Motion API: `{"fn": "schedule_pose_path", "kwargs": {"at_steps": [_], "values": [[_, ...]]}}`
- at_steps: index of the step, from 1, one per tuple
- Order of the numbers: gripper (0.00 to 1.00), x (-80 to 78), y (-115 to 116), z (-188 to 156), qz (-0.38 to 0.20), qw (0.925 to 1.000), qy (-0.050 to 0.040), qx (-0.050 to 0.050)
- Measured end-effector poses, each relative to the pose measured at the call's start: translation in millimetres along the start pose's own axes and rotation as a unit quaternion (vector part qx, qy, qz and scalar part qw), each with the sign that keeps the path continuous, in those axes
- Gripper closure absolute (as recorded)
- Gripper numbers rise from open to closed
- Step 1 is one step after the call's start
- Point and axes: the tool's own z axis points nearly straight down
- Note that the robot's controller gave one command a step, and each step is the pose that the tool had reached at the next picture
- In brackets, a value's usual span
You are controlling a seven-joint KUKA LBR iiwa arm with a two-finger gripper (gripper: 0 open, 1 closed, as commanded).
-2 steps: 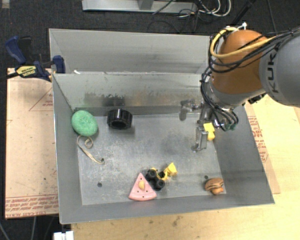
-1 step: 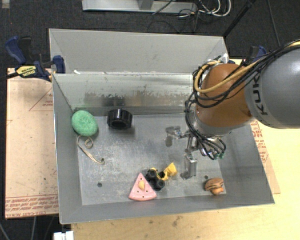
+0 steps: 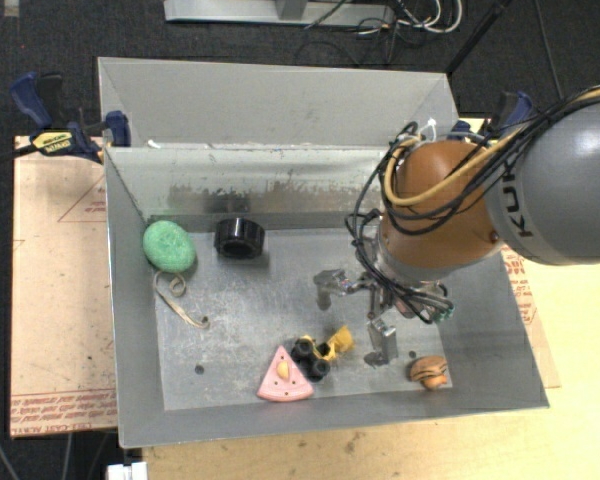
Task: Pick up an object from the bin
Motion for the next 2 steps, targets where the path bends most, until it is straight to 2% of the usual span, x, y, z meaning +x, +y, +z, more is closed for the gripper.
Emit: {"fn": "schedule_pose_path", "kwargs": {"at_steps": [1,2], "values": [[0.0,-1.0,12,52,0.098,0.9952,-0.0002,0.0],[1.0,-1.5,13,68,-0.009,1.0,-0.0041,0.0]]}}
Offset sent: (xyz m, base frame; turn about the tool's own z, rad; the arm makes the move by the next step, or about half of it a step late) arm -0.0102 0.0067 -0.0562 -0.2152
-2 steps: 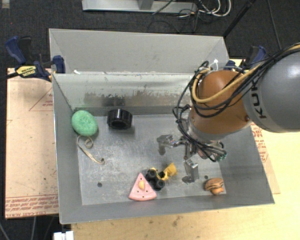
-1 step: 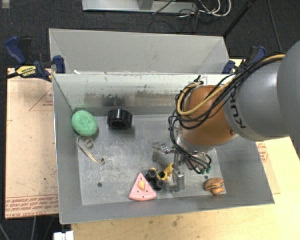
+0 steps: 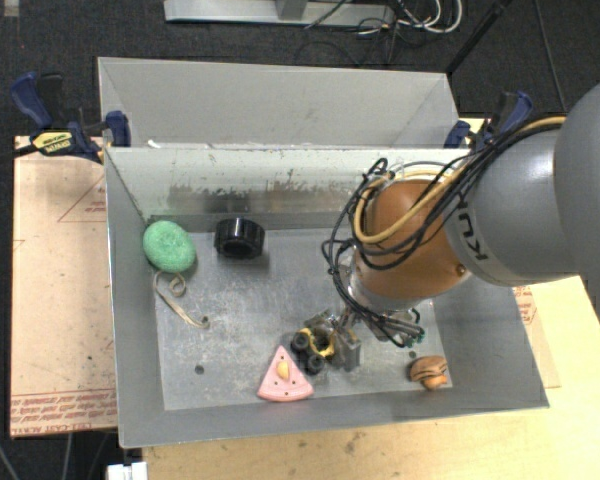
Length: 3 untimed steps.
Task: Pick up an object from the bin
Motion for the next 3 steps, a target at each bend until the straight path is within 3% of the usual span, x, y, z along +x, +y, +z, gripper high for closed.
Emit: {"fn": "schedule_pose_path", "kwargs": {"at_steps": [3], "values": [[1.0,2.9,1,-16,-0.017,0.9998,0.0056,-0.002]]}}
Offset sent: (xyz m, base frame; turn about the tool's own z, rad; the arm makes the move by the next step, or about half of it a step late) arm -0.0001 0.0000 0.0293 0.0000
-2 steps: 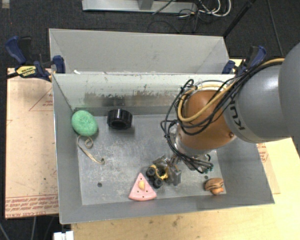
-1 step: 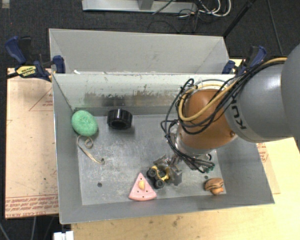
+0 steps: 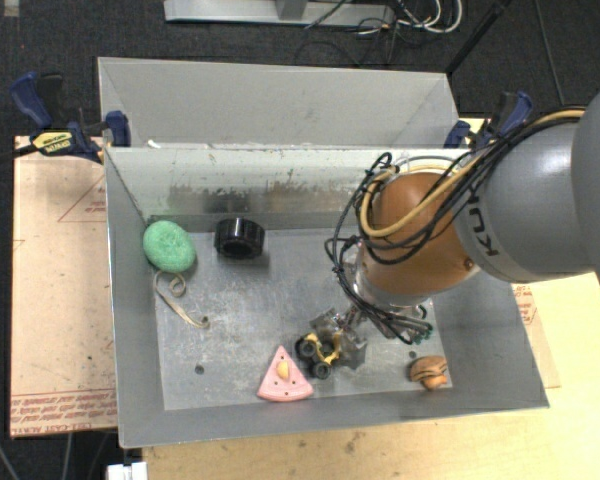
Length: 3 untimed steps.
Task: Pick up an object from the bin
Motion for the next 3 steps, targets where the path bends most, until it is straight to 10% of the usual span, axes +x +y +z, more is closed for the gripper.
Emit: {"fn": "schedule_pose_path", "kwargs": {"at_steps": [3], "values": [[1.0,-1.1,0,-44,0.006,1.0,-0.0023,0.002]]}}
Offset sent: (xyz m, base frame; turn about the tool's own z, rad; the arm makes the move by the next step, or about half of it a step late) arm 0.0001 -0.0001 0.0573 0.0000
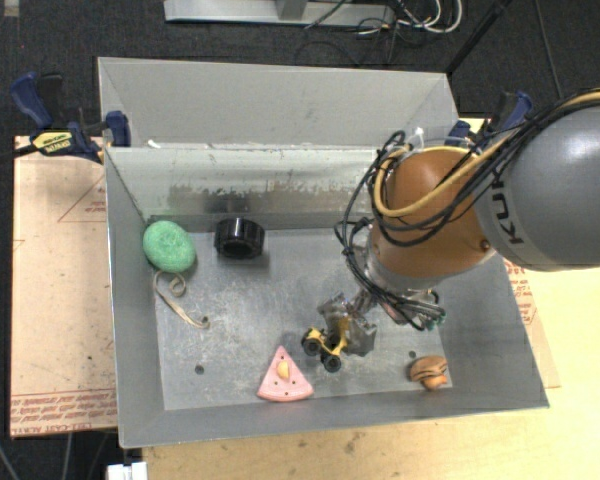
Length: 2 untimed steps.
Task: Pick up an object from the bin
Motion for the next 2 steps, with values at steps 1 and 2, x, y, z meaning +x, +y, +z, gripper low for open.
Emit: {"fn": "schedule_pose_path", "kwargs": {"at_steps": [1,2], "values": [[1.0,0.1,0,-10,0.001,1.0,0.0007,0.0],[1.0,-0.5,0,-20,0.001,1.0,-0.0002,0.0]]}}
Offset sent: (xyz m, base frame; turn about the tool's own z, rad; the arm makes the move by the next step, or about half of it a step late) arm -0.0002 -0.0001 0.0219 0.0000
